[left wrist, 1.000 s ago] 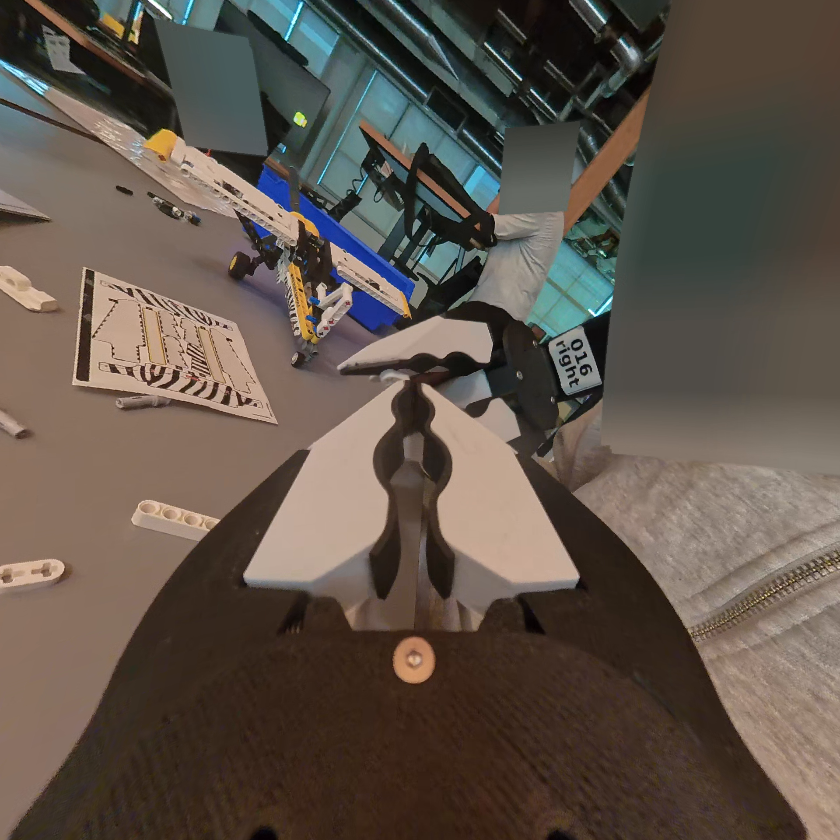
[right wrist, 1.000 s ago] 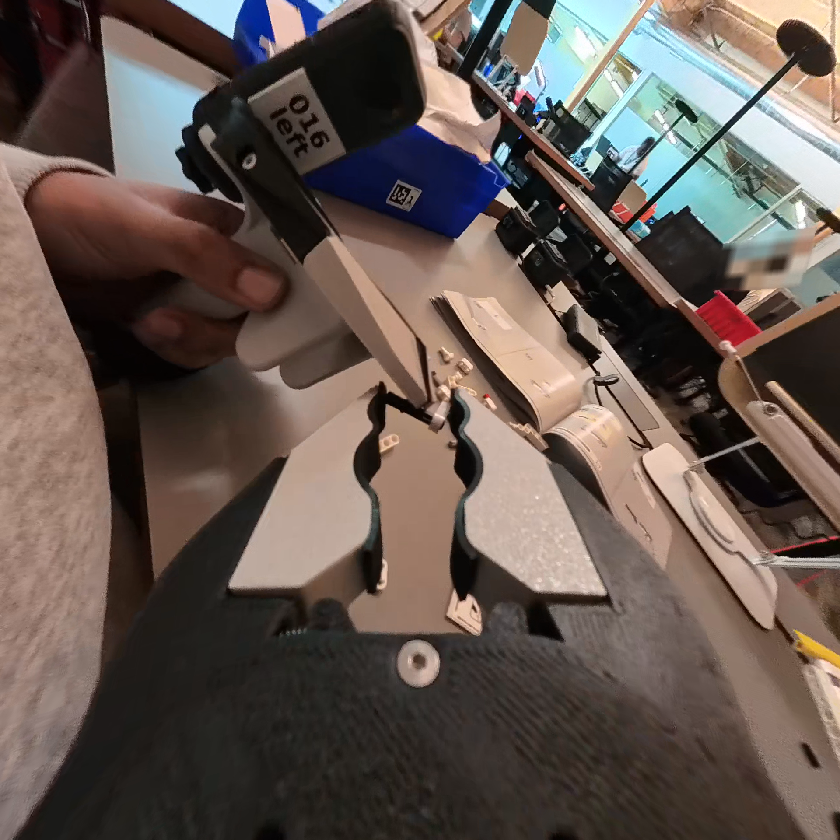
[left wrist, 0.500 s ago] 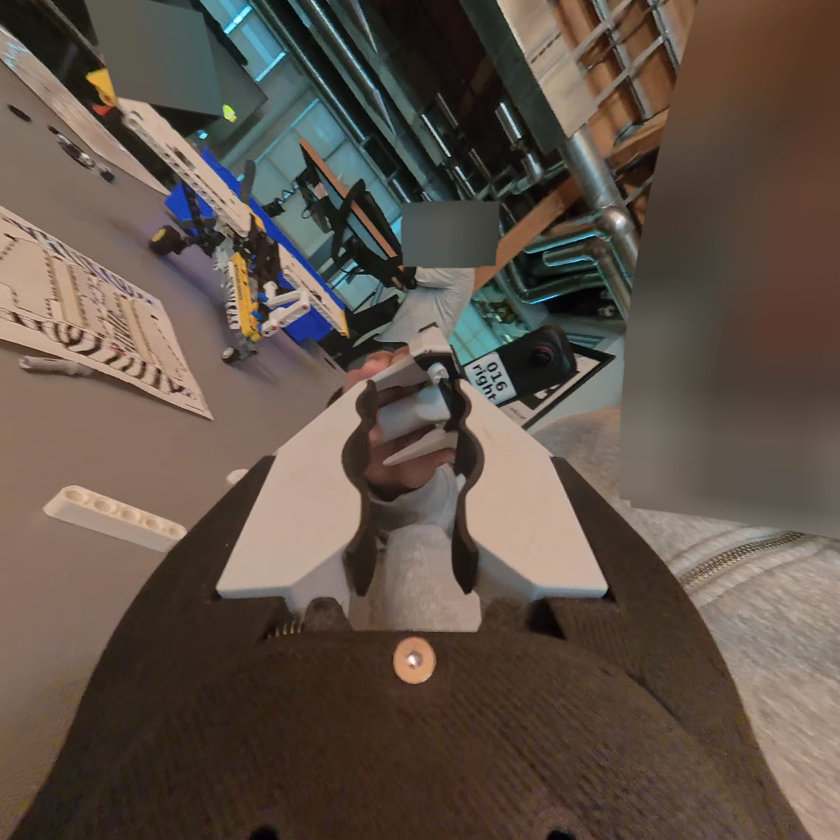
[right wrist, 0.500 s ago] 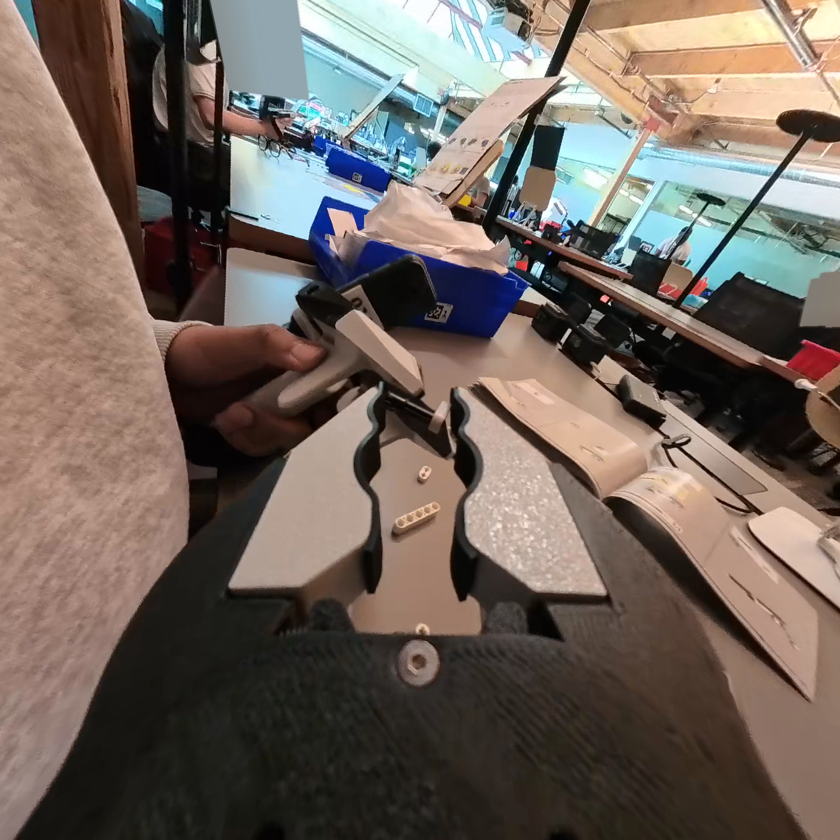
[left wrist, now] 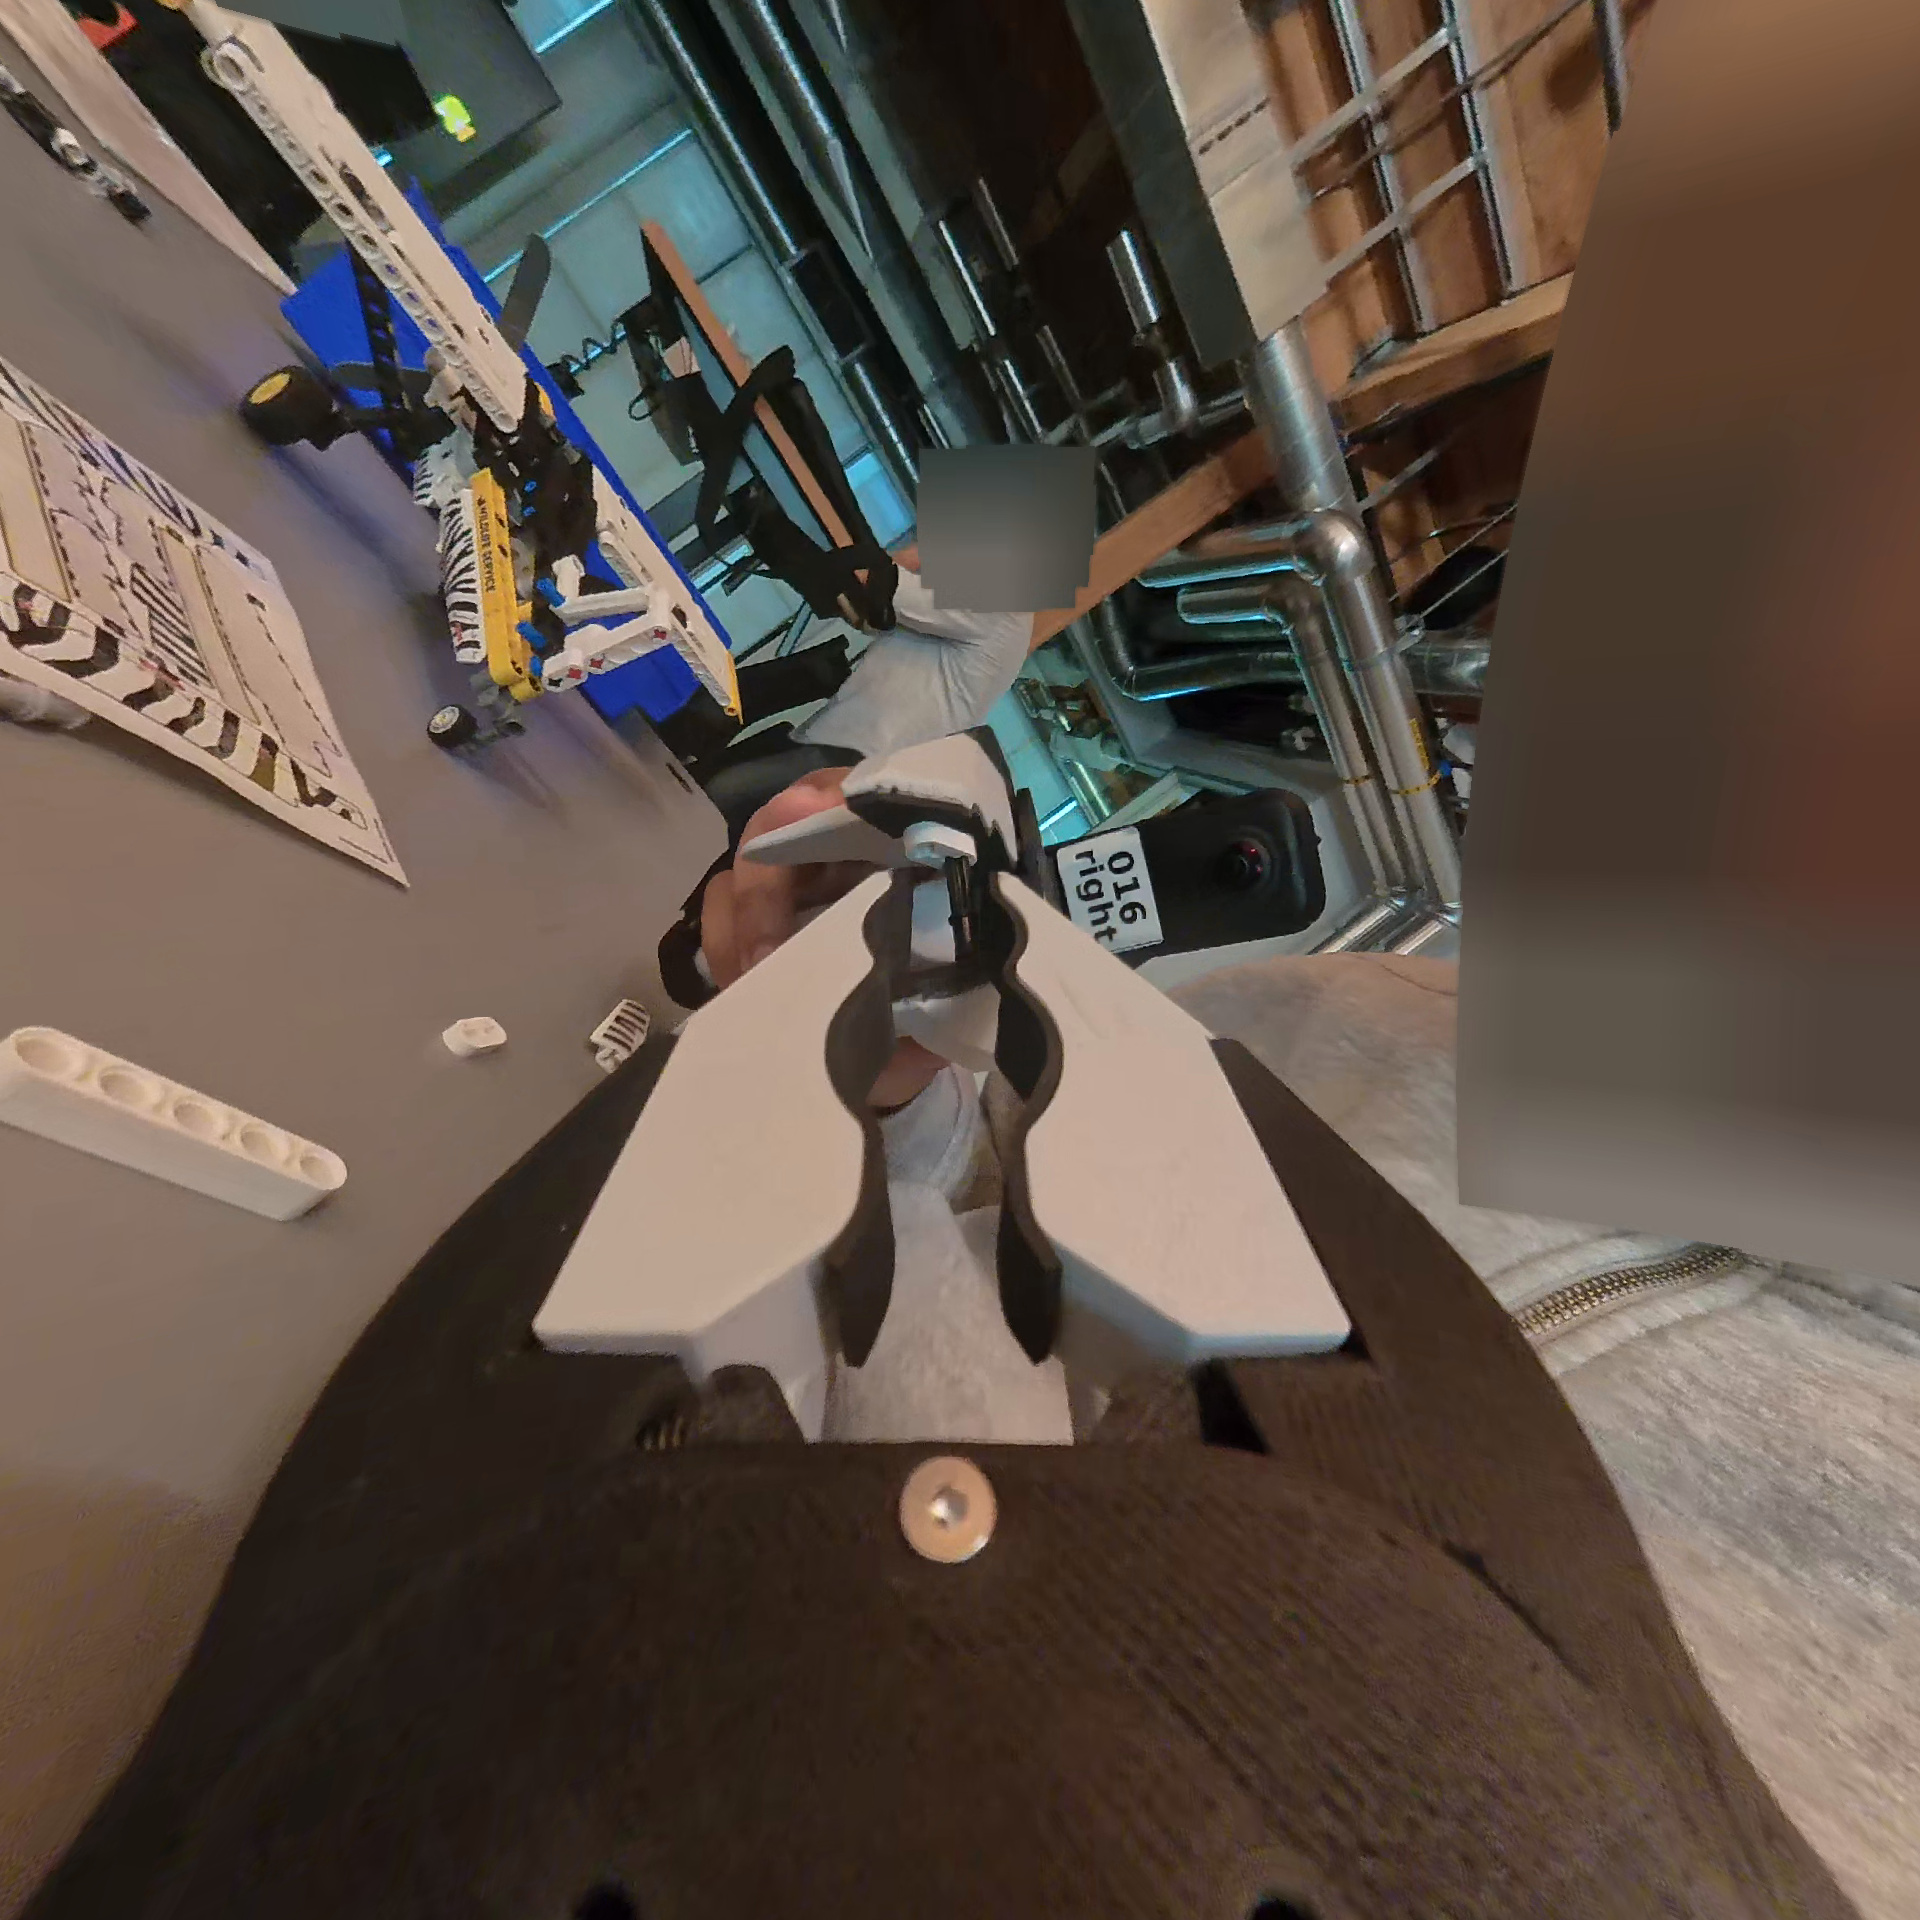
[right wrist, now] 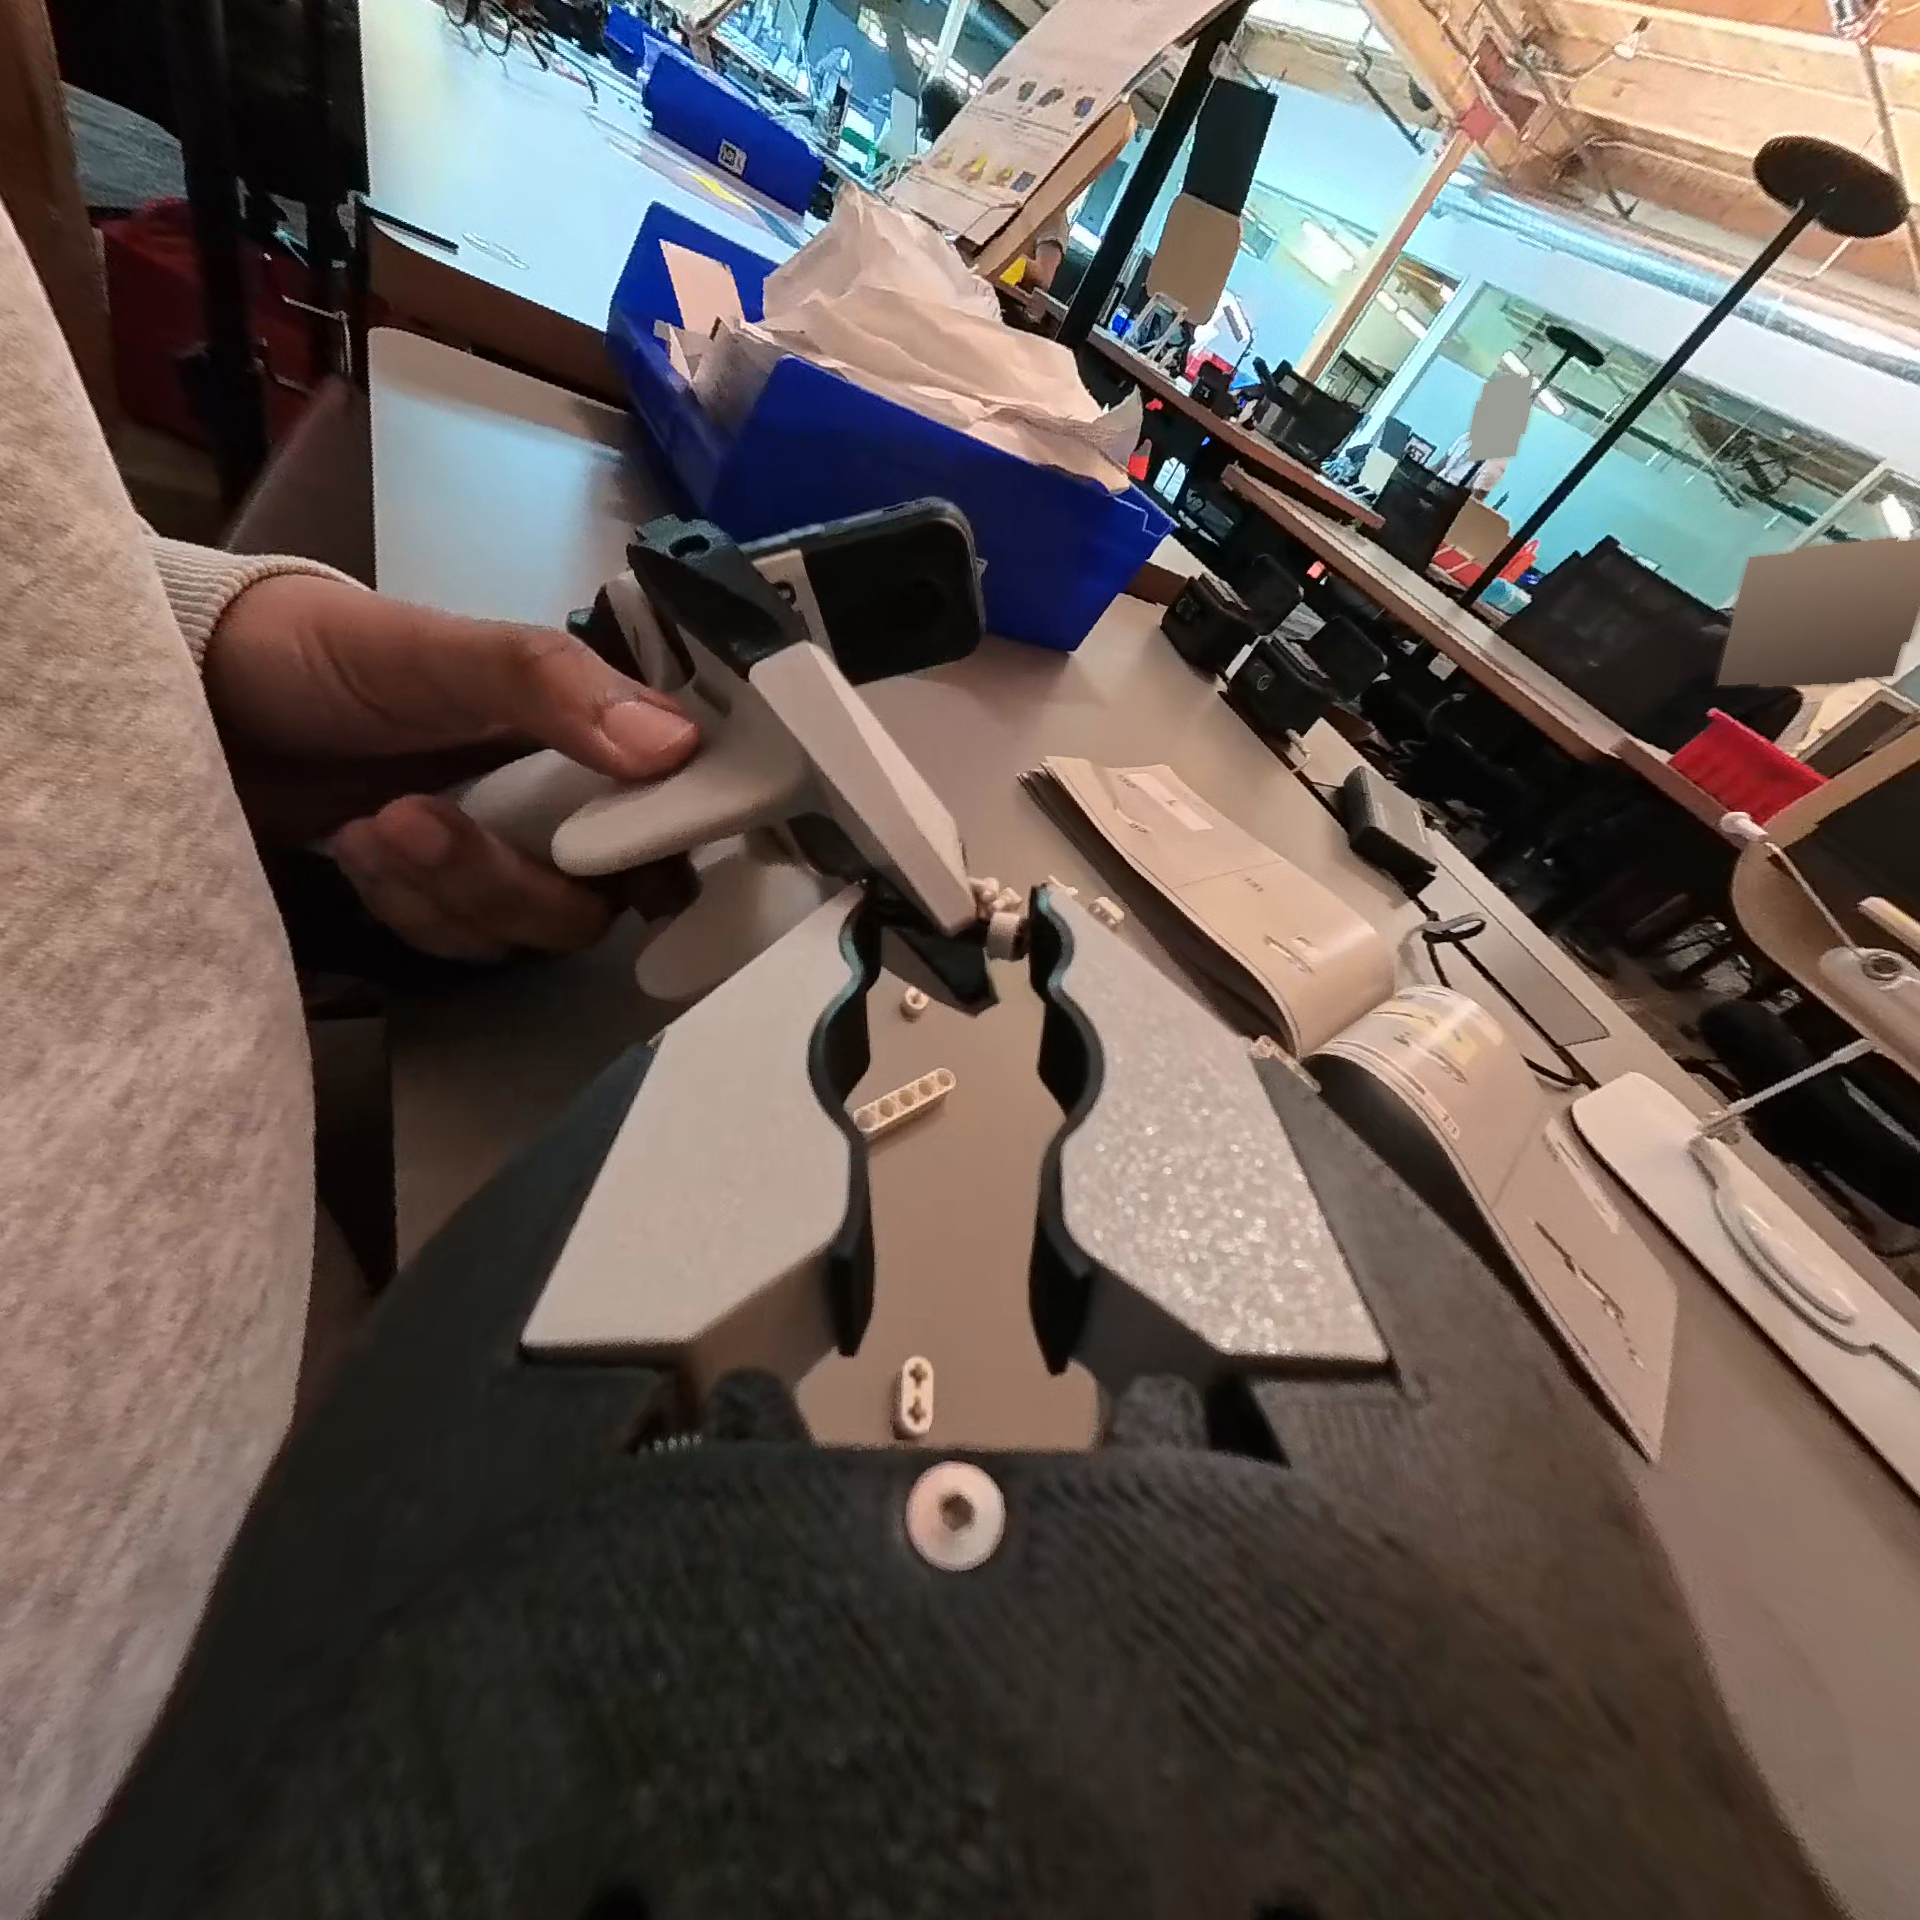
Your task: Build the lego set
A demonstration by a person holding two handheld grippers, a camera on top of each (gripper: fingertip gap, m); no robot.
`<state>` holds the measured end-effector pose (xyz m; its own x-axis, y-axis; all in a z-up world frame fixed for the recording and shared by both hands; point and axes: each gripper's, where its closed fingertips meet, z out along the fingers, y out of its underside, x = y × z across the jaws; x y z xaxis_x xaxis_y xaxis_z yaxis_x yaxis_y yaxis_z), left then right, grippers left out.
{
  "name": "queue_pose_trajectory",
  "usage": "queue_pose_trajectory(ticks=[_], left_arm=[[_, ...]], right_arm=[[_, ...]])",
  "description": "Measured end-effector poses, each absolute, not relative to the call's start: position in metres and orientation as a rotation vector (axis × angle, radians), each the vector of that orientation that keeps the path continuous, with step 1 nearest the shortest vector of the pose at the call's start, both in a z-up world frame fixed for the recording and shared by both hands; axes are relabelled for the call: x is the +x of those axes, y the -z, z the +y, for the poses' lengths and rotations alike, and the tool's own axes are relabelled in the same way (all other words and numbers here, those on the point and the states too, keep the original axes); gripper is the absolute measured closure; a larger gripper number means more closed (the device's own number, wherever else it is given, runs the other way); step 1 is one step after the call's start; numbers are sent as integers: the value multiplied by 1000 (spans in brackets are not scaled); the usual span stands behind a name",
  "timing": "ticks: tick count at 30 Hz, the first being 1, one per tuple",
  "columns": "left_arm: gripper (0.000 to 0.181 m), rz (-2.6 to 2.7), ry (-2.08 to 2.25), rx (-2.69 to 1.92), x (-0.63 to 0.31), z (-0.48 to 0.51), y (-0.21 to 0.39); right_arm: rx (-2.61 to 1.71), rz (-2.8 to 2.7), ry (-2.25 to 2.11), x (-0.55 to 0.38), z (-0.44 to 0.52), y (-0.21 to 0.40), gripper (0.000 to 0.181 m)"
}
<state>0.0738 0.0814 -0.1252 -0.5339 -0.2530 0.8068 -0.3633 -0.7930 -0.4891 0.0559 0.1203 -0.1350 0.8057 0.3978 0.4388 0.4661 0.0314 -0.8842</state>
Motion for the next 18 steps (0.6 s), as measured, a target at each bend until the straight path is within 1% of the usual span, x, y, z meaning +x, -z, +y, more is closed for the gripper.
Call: queue_pose_trajectory(ticks=[2,3,4,6,7,9,15,18], left_arm=[[172,-994,-2498,1479,74,80,126],[178,-1002,-2492,1472,73,79,126],[178,-1015,-2487,1453,72,77,125],[178,-1013,-2485,1406,69,75,123],[178,-998,-2479,1380,67,75,121],[178,-968,-2470,1336,65,74,119],[178,-1089,-2291,1288,60,51,129],[178,-1180,-2201,1253,56,35,135]], right_arm=[[-1584,-712,42,55,119,135,153],[-1581,-720,22,54,117,135,151],[-1577,-731,-1,53,115,134,149],[-1584,-777,-50,54,106,134,137],[-1590,-811,-81,55,101,134,134],[-1595,-887,-110,59,90,132,133],[-1514,-1170,-49,64,73,114,155],[-1539,-1274,-321,55,57,111,161]])
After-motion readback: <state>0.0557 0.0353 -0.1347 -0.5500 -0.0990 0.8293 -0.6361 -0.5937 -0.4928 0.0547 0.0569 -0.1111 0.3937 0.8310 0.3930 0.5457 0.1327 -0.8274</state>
